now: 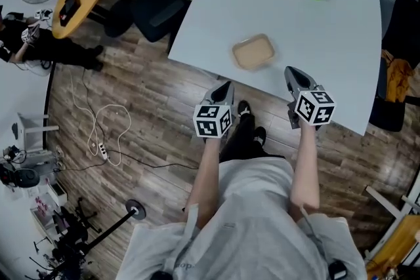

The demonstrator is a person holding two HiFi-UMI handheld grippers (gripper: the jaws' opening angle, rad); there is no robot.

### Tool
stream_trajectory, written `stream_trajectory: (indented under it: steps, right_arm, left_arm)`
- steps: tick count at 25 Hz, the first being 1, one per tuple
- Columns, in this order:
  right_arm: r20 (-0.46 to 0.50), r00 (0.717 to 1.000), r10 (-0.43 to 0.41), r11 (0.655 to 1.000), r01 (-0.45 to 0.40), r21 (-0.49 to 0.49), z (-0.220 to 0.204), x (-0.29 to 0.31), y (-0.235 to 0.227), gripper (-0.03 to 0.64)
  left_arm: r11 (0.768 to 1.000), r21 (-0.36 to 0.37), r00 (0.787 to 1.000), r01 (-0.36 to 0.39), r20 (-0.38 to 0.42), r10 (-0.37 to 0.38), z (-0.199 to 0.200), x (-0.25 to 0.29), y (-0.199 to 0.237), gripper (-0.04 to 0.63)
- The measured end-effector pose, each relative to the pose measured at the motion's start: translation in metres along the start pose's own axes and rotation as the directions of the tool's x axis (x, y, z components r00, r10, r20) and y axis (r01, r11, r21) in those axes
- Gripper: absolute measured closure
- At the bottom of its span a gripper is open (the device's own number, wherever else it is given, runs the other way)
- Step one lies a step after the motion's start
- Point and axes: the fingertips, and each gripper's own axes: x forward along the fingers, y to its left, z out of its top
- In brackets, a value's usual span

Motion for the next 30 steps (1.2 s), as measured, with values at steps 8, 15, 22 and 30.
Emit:
stream_trajectory:
  steps: [8, 15, 22, 30]
  right_arm:
    - [-0.118, 0.993, -0.021, 0.998, 0.013, -0.064, -0.001, 0.057, -0.019, 0.614]
    - [-0.212, 0.976, -0.057, 0.992, 0.032, -0.118, -0.003, 0.093, -0.035, 0.614]
    - [-0.273, 0.96, -0.07, 0.985, 0.024, -0.169, -0.008, 0.102, -0.043, 0.614]
    - [-0.327, 0.943, -0.056, 0.96, -0.038, -0.276, -0.003, 0.114, -0.052, 0.614]
  left_arm:
    - [0.999, -0.034, 0.998, -0.026, -0.055, 0.024, 0.004, 0.049, 0.025, 0.589]
    - [0.995, -0.097, 0.995, -0.033, -0.092, 0.025, 0.002, 0.083, 0.043, 0.586]
    - [0.992, -0.118, 0.995, -0.034, -0.102, 0.022, 0.01, 0.096, 0.054, 0.578]
    - [0.98, -0.174, 0.993, -0.093, -0.081, 0.08, 0.018, 0.108, 0.047, 0.555]
